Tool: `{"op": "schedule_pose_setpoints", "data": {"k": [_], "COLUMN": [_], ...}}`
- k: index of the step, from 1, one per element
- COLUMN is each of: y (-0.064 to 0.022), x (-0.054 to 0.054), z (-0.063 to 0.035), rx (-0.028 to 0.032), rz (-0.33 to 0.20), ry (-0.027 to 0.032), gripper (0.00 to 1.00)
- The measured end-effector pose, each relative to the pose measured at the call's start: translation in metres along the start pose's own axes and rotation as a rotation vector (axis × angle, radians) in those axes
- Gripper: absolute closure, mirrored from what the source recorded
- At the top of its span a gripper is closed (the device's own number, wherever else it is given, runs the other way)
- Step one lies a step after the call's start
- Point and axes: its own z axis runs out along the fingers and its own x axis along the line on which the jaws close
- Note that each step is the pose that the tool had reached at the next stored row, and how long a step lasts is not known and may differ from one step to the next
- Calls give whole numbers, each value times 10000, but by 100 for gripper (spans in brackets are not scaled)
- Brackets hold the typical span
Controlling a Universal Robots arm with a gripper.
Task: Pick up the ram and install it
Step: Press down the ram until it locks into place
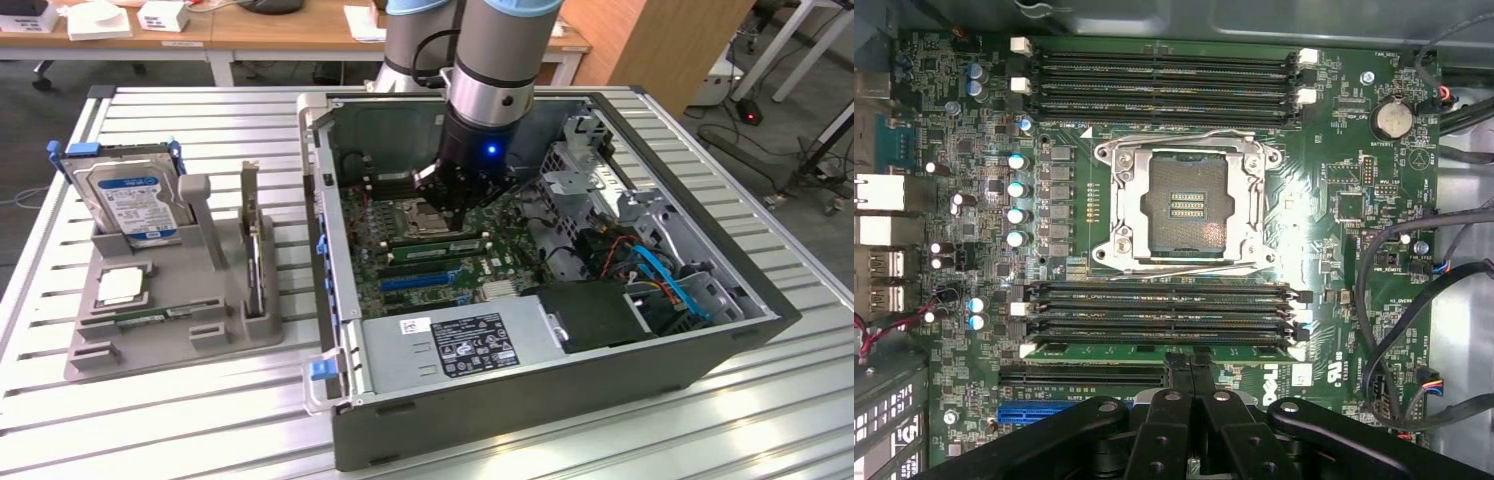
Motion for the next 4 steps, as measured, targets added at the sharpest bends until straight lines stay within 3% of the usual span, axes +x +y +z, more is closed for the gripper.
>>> {"op": "schedule_pose_setpoints", "data": {"k": [4], "y": [0], "x": [-1], "z": [0], "rx": [-1], "rz": [-1], "ry": [1], "gripper": [91]}}
